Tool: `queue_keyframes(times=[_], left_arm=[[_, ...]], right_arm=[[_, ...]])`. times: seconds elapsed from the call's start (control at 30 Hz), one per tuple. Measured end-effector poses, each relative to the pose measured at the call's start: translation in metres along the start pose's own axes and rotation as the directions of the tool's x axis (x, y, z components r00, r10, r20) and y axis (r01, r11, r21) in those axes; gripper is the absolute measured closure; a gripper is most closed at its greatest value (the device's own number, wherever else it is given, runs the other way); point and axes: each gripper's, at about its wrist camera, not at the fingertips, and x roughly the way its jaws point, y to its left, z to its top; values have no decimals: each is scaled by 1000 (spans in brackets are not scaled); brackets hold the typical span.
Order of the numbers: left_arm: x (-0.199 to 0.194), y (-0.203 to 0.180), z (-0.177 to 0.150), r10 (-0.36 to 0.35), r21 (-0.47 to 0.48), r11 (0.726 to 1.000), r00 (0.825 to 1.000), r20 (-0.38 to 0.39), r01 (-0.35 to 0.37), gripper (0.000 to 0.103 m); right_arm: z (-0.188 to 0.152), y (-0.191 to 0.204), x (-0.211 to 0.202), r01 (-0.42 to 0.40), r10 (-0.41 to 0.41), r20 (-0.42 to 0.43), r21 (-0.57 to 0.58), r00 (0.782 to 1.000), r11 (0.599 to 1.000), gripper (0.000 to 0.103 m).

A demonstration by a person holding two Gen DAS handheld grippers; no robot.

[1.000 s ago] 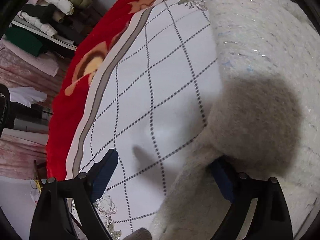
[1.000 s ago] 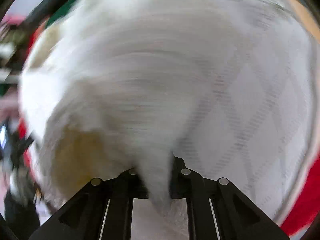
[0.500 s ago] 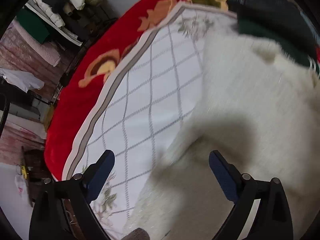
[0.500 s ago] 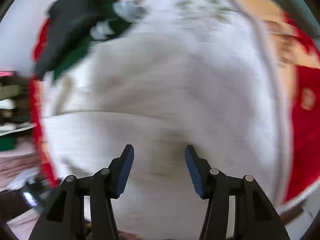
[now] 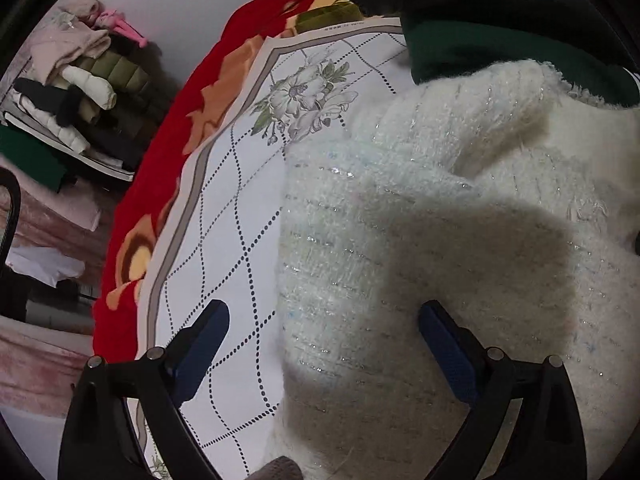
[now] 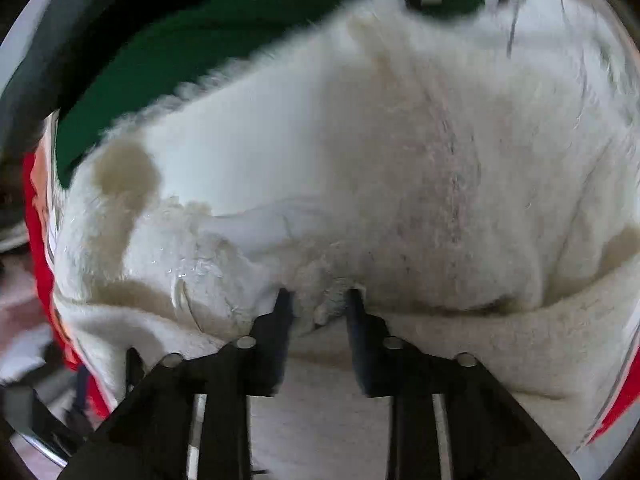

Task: Fold large clothes

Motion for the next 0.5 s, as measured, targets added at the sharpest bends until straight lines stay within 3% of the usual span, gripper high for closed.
queue_keyframes(times=[0.2,0.3,0.33,0.4,0.5], left_arm=[[5,7,0,-46,-27,999,999,-19,45,4],[8,7,2,-45,-25,999,999,-23,44,4],[8,6,2,-44,-25,999,999,-24,43,4],[6,9,3,-49,-37,998,998,-34,48,4],[-10,24,-1,-62,-91,994,997,-41,58,4]], right_arm=[[-21,-7,-54,-60,52,151,47,987,997,82],[-11,2,-73,-61,56,220,14,974,998,82],[2,7,-67,-54,52,212,7,976,998,82],[19,12,-38,-52,55,81,-44,995,998,79],[23,-3,-39,-146,148,31,-70,988,987,70]])
